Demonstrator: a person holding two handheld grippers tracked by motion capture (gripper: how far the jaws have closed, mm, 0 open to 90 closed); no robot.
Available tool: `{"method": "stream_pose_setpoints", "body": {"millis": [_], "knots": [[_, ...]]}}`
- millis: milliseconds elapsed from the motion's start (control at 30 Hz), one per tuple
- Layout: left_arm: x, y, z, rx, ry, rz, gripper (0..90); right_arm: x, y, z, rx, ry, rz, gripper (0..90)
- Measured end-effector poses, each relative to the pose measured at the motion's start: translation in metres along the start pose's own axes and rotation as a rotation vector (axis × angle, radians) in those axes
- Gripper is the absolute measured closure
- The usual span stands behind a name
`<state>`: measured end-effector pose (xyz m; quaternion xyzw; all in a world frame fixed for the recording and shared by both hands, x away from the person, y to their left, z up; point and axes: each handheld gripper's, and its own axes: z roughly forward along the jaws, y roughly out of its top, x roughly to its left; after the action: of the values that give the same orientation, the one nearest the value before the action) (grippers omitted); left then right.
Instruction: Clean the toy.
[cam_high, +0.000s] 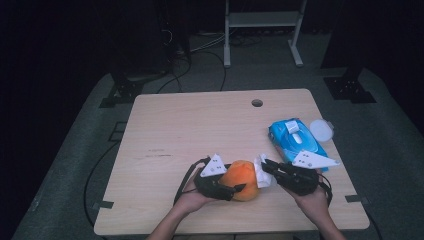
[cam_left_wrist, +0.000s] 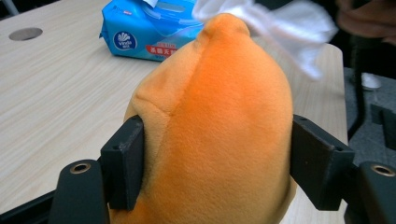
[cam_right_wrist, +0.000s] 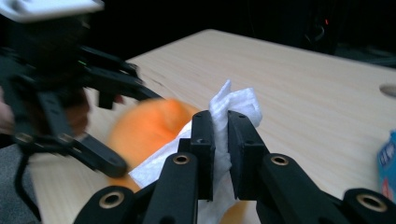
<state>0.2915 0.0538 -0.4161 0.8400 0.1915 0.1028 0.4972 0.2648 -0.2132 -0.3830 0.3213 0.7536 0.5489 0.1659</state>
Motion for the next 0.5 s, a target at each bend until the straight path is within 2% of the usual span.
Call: {"method": "stream_pose_setpoints", "body": {"millis": [67, 100, 133, 200, 233, 267, 300, 333, 400, 467, 500], "knots": [[-0.004, 0.000, 0.003, -0.012, 0.024, -0.017, 26.5, 0.009, 0.004, 0.000, -0.010, 0.019, -0.026, 80.4], [-0.004, 0.000, 0.003, -0.012, 0.024, -0.017, 25.8, 0.009, 0.004, 0.000, -0.010, 0.019, -0.026, 80.4], [-0.006, 0.000, 0.005, -0.020, 0.038, -0.022, 24.7, 0.020, 0.007, 0.002, -0.010, 0.032, -0.056, 80.2], [-0.008, 0.000, 0.006, -0.021, 0.030, -0.014, 22.1, 0.024, 0.006, 0.007, 0.003, 0.026, -0.078, 80.1], [-0.008, 0.000, 0.006, -0.021, 0.030, -0.014, 20.3, 0.023, 0.004, 0.010, 0.017, 0.022, -0.088, 80.1], [-0.006, 0.000, 0.006, -0.017, 0.010, -0.008, 18.4, 0.021, -0.001, 0.013, 0.034, 0.017, -0.084, 80.2], [-0.006, 0.000, 0.006, -0.017, 0.010, -0.008, 16.4, 0.019, -0.003, 0.015, 0.038, 0.018, -0.076, 80.3], [-0.001, -0.001, 0.004, -0.029, -0.018, 0.007, 14.7, 0.016, -0.006, 0.015, 0.040, 0.020, -0.063, 80.3], [0.006, -0.003, -0.001, -0.070, -0.036, 0.008, 13.5, 0.013, -0.007, 0.013, 0.044, 0.004, -0.061, 80.3], [0.010, -0.004, -0.003, -0.079, -0.036, 0.002, 10.2, 0.010, -0.008, 0.010, 0.046, -0.017, -0.063, 80.3], [0.016, -0.008, -0.003, -0.091, -0.032, -0.010, 9.6, 0.008, -0.009, 0.009, 0.047, -0.023, -0.061, 80.3]]}}
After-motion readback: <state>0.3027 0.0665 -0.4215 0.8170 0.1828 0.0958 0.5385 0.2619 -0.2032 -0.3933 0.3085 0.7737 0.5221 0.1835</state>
